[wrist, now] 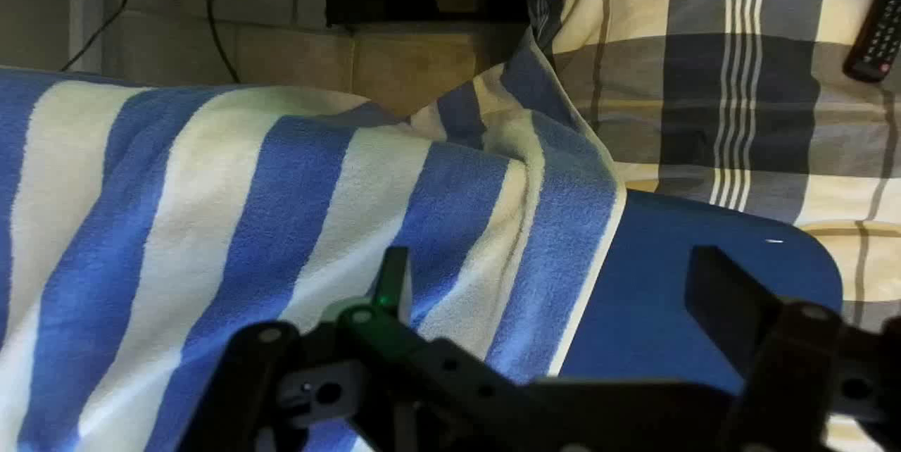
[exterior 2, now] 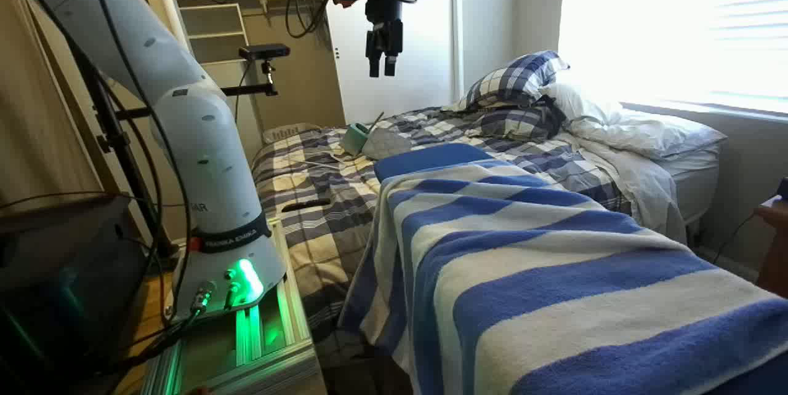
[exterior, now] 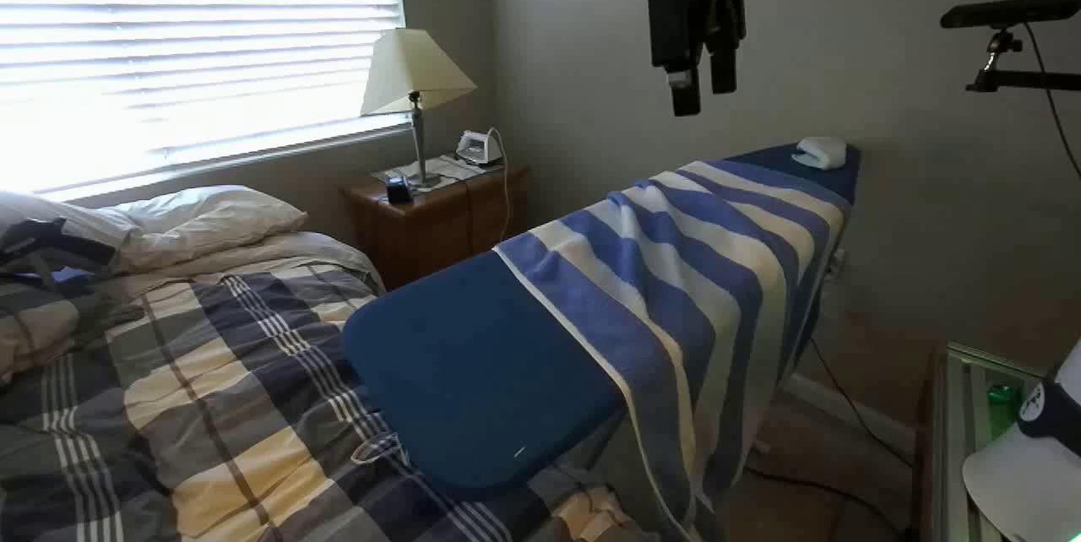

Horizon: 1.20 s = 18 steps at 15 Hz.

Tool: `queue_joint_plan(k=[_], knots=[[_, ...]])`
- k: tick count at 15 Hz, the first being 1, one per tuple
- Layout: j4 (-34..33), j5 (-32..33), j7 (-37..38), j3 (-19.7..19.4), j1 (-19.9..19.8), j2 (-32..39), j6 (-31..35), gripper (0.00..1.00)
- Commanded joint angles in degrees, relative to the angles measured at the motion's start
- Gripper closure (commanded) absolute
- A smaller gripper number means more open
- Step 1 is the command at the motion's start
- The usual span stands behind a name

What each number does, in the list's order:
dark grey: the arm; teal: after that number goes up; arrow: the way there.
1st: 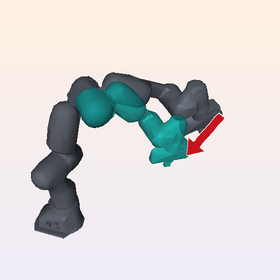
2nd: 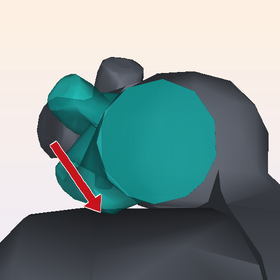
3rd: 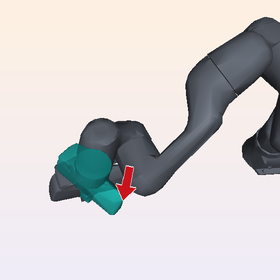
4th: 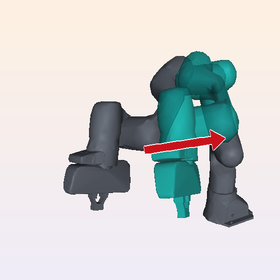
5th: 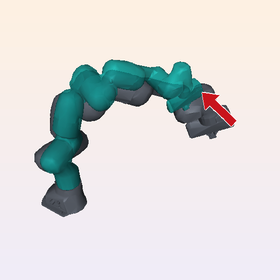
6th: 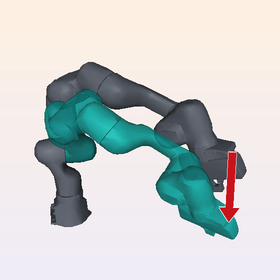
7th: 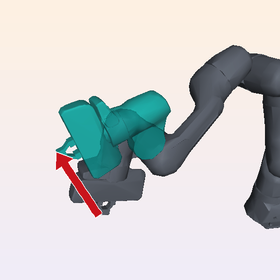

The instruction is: Straighten the towel

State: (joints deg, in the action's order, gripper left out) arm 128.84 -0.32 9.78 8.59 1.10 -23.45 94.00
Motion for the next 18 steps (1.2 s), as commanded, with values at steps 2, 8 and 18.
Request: queue_joint_plan(k=[2, 8, 18], knots=[[-0.11, 0.27, 0.29, -0.76, 0.91, 0.1, -0.11, 0.0], [-0.11, 0.27, 0.29, -0.76, 0.91, 0.09, -0.11, 0.0], [-10.34, 0.72, 12.77, -1.11, -0.87, 17.1, 10.94, 0.0]])
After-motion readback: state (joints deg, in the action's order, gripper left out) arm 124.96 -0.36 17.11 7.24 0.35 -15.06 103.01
